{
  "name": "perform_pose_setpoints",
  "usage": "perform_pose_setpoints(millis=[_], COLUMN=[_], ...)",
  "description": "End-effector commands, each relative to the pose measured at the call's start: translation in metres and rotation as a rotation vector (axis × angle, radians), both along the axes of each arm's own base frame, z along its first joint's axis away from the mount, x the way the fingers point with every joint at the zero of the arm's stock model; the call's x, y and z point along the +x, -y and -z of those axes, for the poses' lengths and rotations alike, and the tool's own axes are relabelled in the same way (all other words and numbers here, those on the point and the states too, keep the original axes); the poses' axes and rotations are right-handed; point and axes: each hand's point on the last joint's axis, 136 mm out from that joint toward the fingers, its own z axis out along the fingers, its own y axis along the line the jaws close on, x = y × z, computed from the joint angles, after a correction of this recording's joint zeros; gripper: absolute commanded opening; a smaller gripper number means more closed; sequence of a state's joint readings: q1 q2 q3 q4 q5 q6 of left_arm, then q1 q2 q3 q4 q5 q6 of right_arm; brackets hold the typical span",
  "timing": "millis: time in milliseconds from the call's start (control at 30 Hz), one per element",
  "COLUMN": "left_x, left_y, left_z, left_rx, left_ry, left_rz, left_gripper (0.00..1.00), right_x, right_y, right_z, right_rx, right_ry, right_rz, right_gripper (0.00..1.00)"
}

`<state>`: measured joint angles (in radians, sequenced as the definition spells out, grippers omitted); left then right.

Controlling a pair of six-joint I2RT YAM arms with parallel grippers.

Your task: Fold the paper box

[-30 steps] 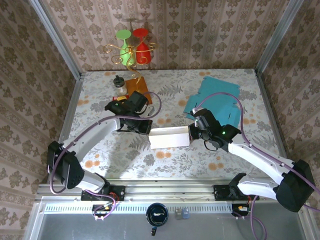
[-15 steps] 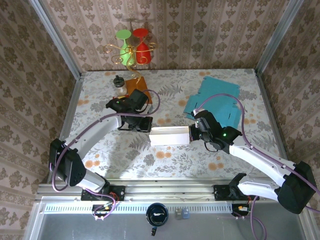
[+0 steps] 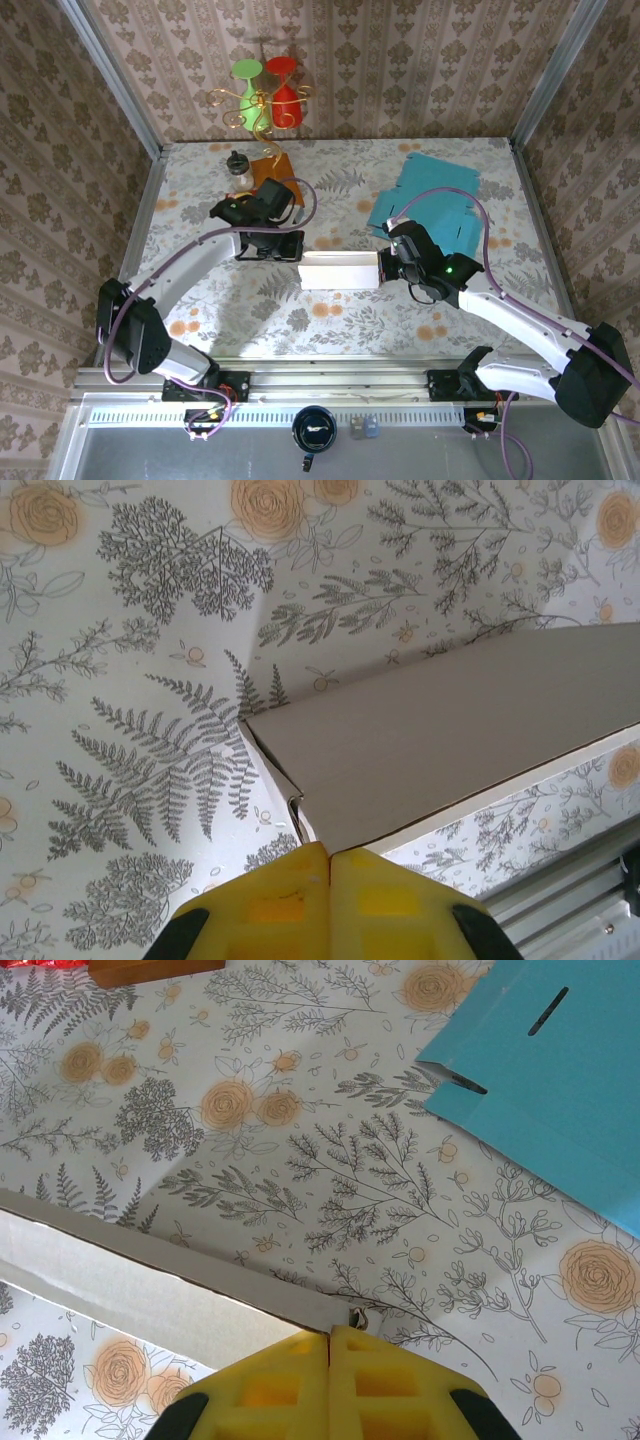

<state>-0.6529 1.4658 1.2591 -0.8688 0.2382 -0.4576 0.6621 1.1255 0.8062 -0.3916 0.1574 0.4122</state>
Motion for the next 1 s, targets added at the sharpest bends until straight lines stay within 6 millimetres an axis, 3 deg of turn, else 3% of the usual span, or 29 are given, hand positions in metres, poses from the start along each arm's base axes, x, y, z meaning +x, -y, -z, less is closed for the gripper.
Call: perform_pose_setpoints(millis=[0, 967], left_x=[-0.004, -0.026], left_y=[0.006, -0.008], left_z=[0.004, 0.034], left_rx=[-0.047, 0.019], left_ry=[-0.004, 0.174], left_rz=[0.005, 0.057], left_gripper=[0.00, 0.00], right_x=[-0.005, -0.012], right_y=[-0.002, -0.002], right_z=[0.003, 0.015], right_rx=[0.015, 0.026], right_ry=[-0.001, 0.005], right_rz=[-0.002, -0.030], right_gripper=[0.00, 0.00])
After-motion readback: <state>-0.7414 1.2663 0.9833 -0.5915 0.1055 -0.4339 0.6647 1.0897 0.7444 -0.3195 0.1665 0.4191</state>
